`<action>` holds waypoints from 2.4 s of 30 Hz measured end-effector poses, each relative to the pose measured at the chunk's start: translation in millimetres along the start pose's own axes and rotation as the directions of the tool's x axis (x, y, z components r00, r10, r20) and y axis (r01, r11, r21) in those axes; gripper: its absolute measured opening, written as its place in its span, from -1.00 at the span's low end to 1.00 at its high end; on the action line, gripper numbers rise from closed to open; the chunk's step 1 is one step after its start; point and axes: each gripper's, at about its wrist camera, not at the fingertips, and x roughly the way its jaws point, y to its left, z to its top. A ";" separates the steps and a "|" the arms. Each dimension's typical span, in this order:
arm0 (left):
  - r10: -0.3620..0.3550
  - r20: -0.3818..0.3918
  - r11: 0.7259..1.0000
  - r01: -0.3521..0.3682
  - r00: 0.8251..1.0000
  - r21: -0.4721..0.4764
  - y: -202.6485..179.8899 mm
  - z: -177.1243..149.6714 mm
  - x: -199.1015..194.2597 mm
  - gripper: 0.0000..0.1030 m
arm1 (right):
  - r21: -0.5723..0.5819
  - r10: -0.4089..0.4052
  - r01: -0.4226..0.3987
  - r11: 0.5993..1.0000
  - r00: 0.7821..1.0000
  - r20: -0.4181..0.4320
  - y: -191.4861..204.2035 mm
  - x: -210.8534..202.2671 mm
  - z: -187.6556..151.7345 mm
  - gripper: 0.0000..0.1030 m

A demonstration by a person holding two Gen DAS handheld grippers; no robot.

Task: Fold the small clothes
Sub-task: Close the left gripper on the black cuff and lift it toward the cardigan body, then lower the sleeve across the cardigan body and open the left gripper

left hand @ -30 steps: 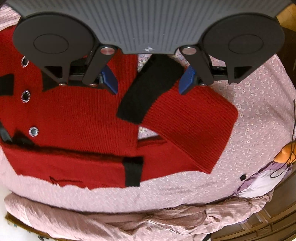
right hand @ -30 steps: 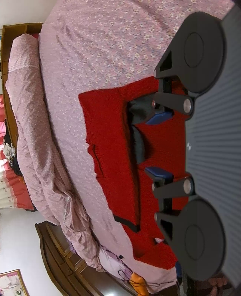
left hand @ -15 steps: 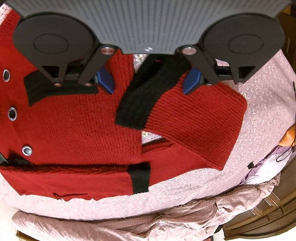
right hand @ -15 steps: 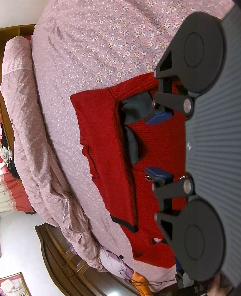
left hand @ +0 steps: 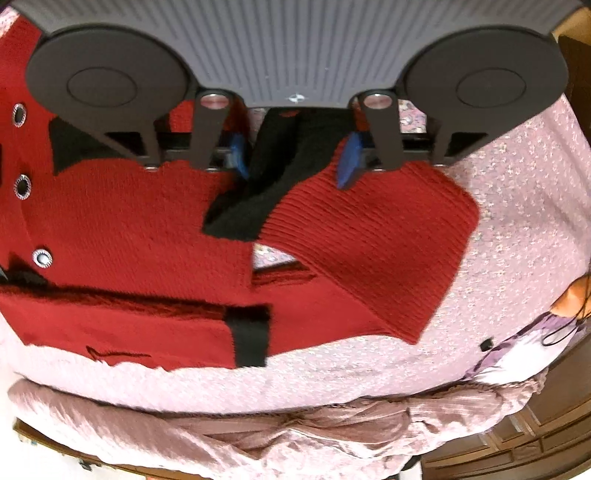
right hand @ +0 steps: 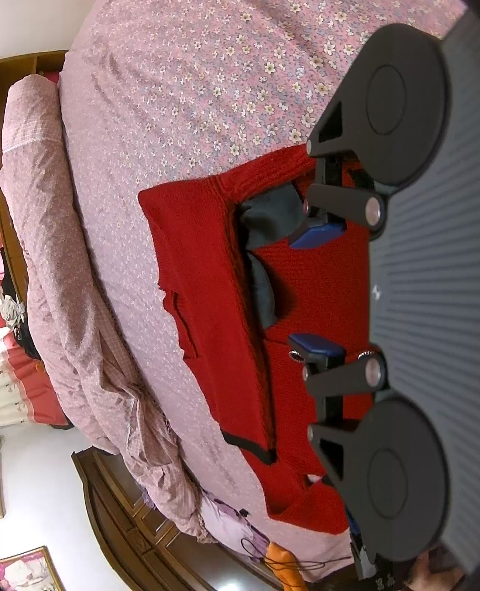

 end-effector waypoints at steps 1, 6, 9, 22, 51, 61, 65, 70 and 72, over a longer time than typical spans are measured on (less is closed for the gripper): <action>0.016 0.000 1.000 -0.016 1.000 -0.003 2.1 0.6 0.4 -0.35 | 0.002 0.000 0.000 1.000 1.000 0.001 -0.3 -0.1 0.0 0.03; -0.014 0.024 0.997 0.016 1.000 -0.076 18.6 7.2 -8.9 -0.69 | 0.006 -0.001 0.001 1.000 1.000 0.001 -1.1 0.3 0.0 0.03; -0.030 0.056 0.996 0.034 0.998 -0.086 23.6 16.5 -19.7 -0.73 | 0.010 0.000 0.000 1.000 1.000 -0.002 -1.7 1.0 -0.2 0.03; -0.123 0.248 0.973 0.166 0.961 -0.158 36.8 105.1 -62.5 -0.80 | 0.025 0.006 -0.006 1.000 1.000 -0.014 -4.1 4.7 -1.6 0.03; -0.393 0.146 0.910 0.406 0.908 -0.078 -125.5 149.0 21.7 -0.80 | 0.075 0.025 -0.020 0.997 0.997 -0.073 -20.7 25.7 -7.4 0.03; -0.401 0.044 0.914 0.403 0.915 -0.055 -132.6 125.4 38.6 -0.74 | 0.090 0.008 0.001 0.996 0.995 -0.097 -25.9 32.1 -10.4 0.03; -0.399 0.042 0.915 0.401 0.916 -0.049 -124.8 121.0 25.2 -0.38 | 0.081 0.007 0.001 0.997 0.995 -0.098 -23.3 32.6 -9.2 0.03; -0.329 0.078 0.943 0.331 0.941 -0.015 -111.1 111.2 0.4 0.25 | 0.047 0.010 -0.005 0.999 0.995 -0.097 -15.1 33.5 -5.5 0.03; -0.287 0.078 0.958 0.288 0.955 -0.004 -102.8 105.5 -6.3 0.28 | 0.024 0.014 -0.012 1.000 0.996 -0.093 -9.7 34.2 -2.7 0.03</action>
